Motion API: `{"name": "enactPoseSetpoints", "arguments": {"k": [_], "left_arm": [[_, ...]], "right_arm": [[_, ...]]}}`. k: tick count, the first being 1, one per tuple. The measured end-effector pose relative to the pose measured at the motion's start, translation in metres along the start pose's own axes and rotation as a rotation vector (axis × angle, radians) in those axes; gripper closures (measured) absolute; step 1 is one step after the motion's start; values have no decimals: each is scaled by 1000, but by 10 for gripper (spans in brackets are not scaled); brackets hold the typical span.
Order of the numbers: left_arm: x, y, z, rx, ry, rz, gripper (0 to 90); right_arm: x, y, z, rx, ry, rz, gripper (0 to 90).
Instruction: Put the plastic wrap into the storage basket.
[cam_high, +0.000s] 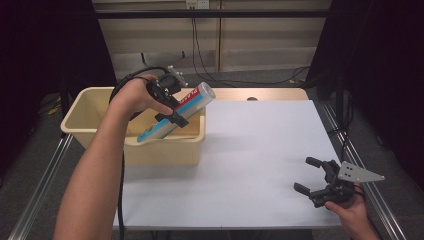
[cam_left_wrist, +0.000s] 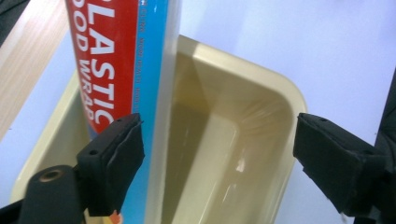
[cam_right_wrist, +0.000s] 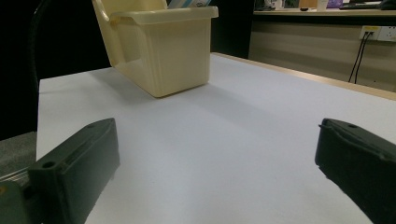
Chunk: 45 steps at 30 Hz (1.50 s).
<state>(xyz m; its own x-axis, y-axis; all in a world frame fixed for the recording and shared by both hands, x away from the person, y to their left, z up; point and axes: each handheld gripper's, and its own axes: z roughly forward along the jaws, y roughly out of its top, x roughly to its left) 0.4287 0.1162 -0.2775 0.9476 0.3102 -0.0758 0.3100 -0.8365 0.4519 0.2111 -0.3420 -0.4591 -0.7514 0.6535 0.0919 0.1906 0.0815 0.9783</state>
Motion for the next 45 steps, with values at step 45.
{"name": "enactPoseSetpoints", "arguments": {"k": [45], "left_arm": [[-82,-65,41,-596,-127,1,38]], "right_arm": [[3,2,-2,-4,0,-9,0]]}}
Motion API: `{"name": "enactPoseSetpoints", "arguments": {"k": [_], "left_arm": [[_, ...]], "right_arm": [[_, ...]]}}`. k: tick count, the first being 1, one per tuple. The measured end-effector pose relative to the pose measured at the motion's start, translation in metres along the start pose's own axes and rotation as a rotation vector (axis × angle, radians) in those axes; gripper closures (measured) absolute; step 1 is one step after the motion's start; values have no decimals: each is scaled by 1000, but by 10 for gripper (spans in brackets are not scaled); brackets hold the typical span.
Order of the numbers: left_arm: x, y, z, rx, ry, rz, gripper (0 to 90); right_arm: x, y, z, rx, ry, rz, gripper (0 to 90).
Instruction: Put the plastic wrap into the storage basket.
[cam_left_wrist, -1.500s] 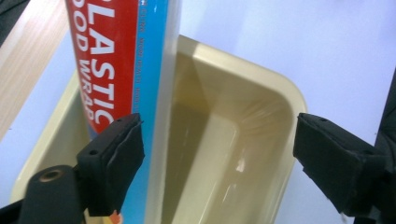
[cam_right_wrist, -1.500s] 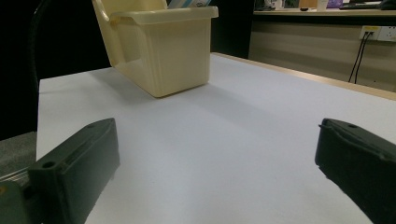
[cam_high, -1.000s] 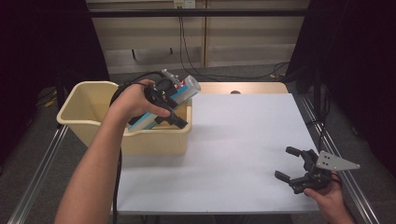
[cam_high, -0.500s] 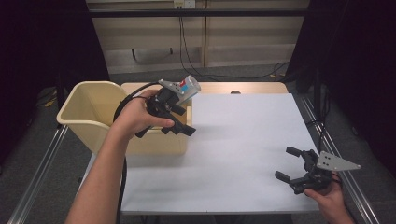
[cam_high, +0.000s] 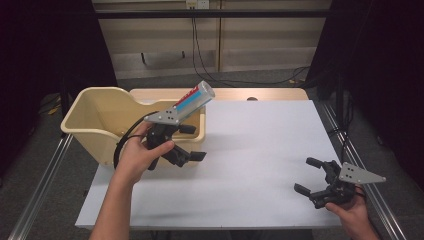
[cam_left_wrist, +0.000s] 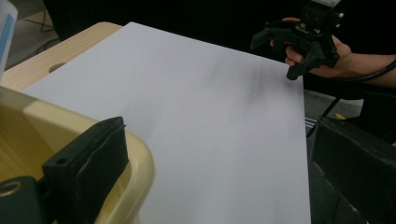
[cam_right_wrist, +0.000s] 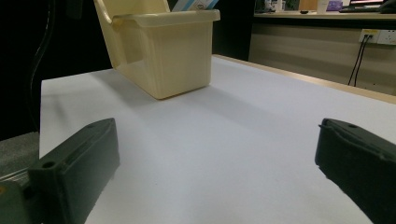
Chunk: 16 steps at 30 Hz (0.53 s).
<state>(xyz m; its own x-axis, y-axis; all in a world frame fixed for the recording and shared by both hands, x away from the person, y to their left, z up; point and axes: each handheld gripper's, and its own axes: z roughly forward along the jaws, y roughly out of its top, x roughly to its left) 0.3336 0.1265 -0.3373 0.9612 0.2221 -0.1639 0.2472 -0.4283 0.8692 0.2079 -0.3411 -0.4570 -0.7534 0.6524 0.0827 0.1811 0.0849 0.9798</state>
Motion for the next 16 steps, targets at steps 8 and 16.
{"name": "enactPoseSetpoints", "arguments": {"k": [8,16], "left_arm": [[-18,-43,-7,-106,85,30,38],[-21,-78,-7,-166,119,-5,40]], "right_arm": [[0,0,-2,-5,-9,1,0],[-1,0,-3,-7,-13,6,0]]}}
